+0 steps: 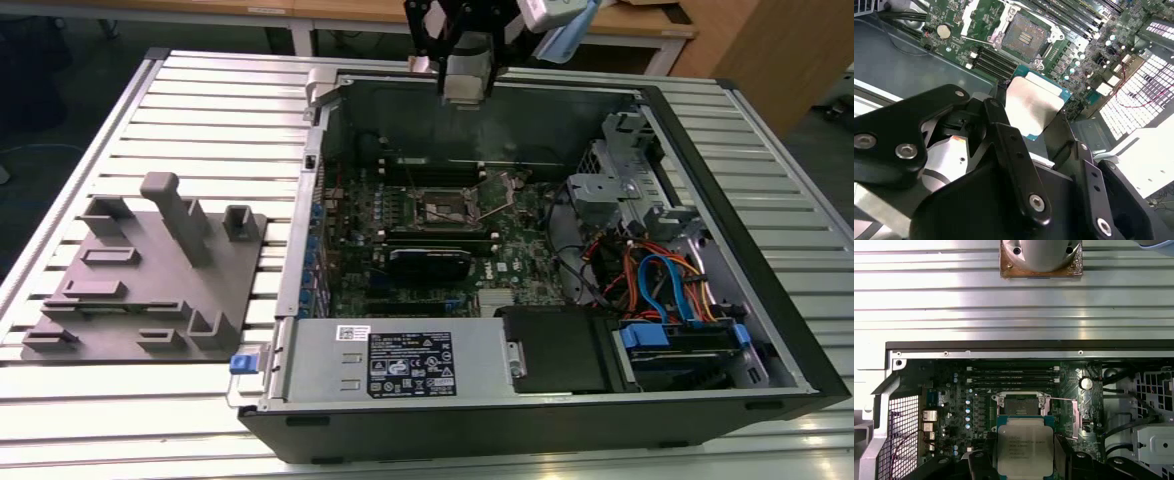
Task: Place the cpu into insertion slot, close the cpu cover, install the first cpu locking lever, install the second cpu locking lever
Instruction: 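Place the cpu into insertion slot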
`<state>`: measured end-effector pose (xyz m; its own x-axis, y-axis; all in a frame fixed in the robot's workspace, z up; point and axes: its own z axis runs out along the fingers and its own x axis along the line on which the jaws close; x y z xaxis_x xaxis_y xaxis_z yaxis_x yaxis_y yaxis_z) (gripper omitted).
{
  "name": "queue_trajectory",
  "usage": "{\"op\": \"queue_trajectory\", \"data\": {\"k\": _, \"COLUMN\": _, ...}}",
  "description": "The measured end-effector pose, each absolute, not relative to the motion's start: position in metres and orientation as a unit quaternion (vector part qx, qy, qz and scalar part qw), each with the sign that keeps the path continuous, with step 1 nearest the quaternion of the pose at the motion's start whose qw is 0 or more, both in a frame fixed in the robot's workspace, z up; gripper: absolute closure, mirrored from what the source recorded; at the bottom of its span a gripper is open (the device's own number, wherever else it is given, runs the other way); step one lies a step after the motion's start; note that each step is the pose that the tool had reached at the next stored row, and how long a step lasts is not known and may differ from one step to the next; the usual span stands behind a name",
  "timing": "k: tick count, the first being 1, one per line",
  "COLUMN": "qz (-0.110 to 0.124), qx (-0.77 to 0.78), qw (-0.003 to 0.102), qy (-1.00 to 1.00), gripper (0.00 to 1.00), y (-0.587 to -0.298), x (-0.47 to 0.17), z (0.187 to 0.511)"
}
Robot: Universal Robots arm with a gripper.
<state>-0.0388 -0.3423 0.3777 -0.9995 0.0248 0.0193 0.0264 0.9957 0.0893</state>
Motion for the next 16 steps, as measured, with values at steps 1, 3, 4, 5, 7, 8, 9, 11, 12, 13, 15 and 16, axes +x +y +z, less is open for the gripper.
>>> {"op": "queue_trajectory", "data": {"k": 1, "qz": -0.045, "qx": -0.013, "qw": 0.009, "qy": -0.999, "gripper": 0.46, "y": -0.3423, "x": -0.0388, "z": 0.3777}}
{"op": "queue_trajectory", "data": {"k": 3, "qz": -0.045, "qx": -0.013, "qw": 0.009, "qy": -0.999, "gripper": 0.46, "y": -0.3423, "x": -0.0388, "z": 0.3778}}
{"op": "queue_trajectory", "data": {"k": 4, "qz": -0.045, "qx": -0.013, "qw": 0.009, "qy": -0.999, "gripper": 0.46, "y": -0.3422, "x": -0.0388, "z": 0.3777}}
{"op": "queue_trajectory", "data": {"k": 5, "qz": -0.045, "qx": -0.013, "qw": 0.009, "qy": -0.999, "gripper": 0.46, "y": -0.3423, "x": -0.0388, "z": 0.3778}}
{"op": "queue_trajectory", "data": {"k": 7, "qz": -0.045, "qx": -0.013, "qw": 0.009, "qy": -0.999, "gripper": 0.46, "y": -0.3423, "x": -0.0388, "z": 0.3777}}
{"op": "queue_trajectory", "data": {"k": 8, "qz": -0.045, "qx": -0.013, "qw": 0.009, "qy": -0.999, "gripper": 0.46, "y": -0.3423, "x": -0.0388, "z": 0.3777}}
{"op": "queue_trajectory", "data": {"k": 9, "qz": -0.045, "qx": -0.013, "qw": 0.009, "qy": -0.999, "gripper": 0.46, "y": -0.3423, "x": -0.0388, "z": 0.3777}}
{"op": "queue_trajectory", "data": {"k": 11, "qz": -0.045, "qx": -0.013, "qw": 0.009, "qy": -0.999, "gripper": 0.46, "y": -0.3422, "x": -0.0388, "z": 0.3777}}
{"op": "queue_trajectory", "data": {"k": 12, "qz": -0.045, "qx": -0.013, "qw": 0.009, "qy": -0.999, "gripper": 0.46, "y": -0.3423, "x": -0.0388, "z": 0.3777}}
{"op": "queue_trajectory", "data": {"k": 13, "qz": -0.045, "qx": -0.013, "qw": 0.009, "qy": -0.999, "gripper": 0.46, "y": -0.3422, "x": -0.0388, "z": 0.3777}}
{"op": "queue_trajectory", "data": {"k": 15, "qz": -0.045, "qx": -0.013, "qw": 0.009, "qy": -0.999, "gripper": 0.46, "y": -0.3423, "x": -0.0388, "z": 0.3777}}
{"op": "queue_trajectory", "data": {"k": 16, "qz": -0.045, "qx": -0.013, "qw": 0.009, "qy": -0.999, "gripper": 0.46, "y": -0.3423, "x": -0.0388, "z": 0.3777}}
